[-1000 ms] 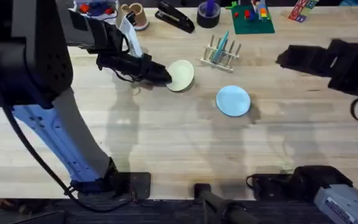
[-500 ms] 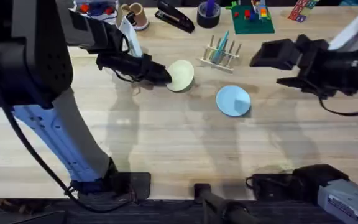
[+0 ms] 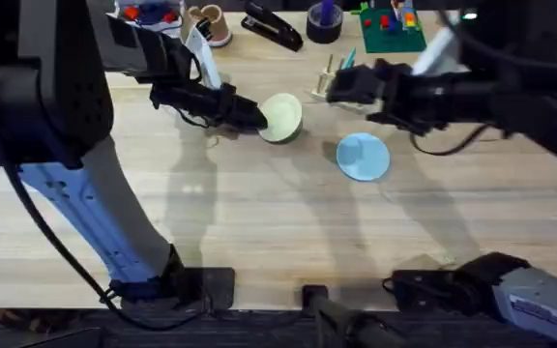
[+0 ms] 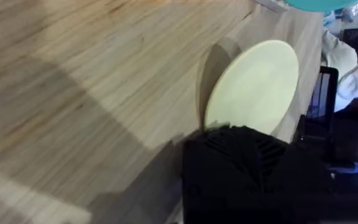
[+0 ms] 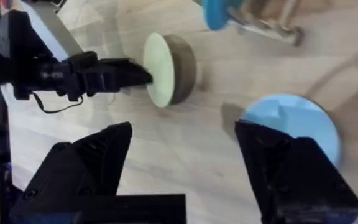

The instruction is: Pick up the plates from the table one by one and place each into a slot on the dish rack.

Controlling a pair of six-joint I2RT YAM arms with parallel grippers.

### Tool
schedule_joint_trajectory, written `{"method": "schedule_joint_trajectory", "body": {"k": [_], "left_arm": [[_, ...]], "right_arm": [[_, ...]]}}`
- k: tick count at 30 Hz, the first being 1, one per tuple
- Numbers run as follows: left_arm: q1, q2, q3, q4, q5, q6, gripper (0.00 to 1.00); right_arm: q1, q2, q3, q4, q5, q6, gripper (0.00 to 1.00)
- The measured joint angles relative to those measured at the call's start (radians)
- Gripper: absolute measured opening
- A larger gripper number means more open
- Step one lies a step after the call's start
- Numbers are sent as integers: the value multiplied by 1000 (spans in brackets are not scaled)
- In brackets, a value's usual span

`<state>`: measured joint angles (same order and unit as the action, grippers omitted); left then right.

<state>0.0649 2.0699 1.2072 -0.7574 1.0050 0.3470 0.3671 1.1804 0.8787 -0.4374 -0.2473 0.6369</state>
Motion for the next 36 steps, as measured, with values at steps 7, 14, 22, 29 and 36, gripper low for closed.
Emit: {"method": "schedule_joint_trajectory", "body": {"k": [7, 14, 22, 29, 36], "left_arm": [[0, 0, 0, 0, 0, 0, 41], [0, 0, 0, 1, 0, -3, 41], [0, 0, 0, 1, 0, -3, 41], [0, 0, 0, 1, 0, -3, 41], [0, 0, 0, 1, 0, -3, 41]], "right_arm": [[60, 179, 0, 184, 0, 42, 993], [93, 316, 0, 314, 0, 88, 992], [125, 420, 0, 417, 32, 166, 966], [164, 475, 0, 487, 73, 214, 974], [185, 513, 0, 540, 101, 232, 965]]}}
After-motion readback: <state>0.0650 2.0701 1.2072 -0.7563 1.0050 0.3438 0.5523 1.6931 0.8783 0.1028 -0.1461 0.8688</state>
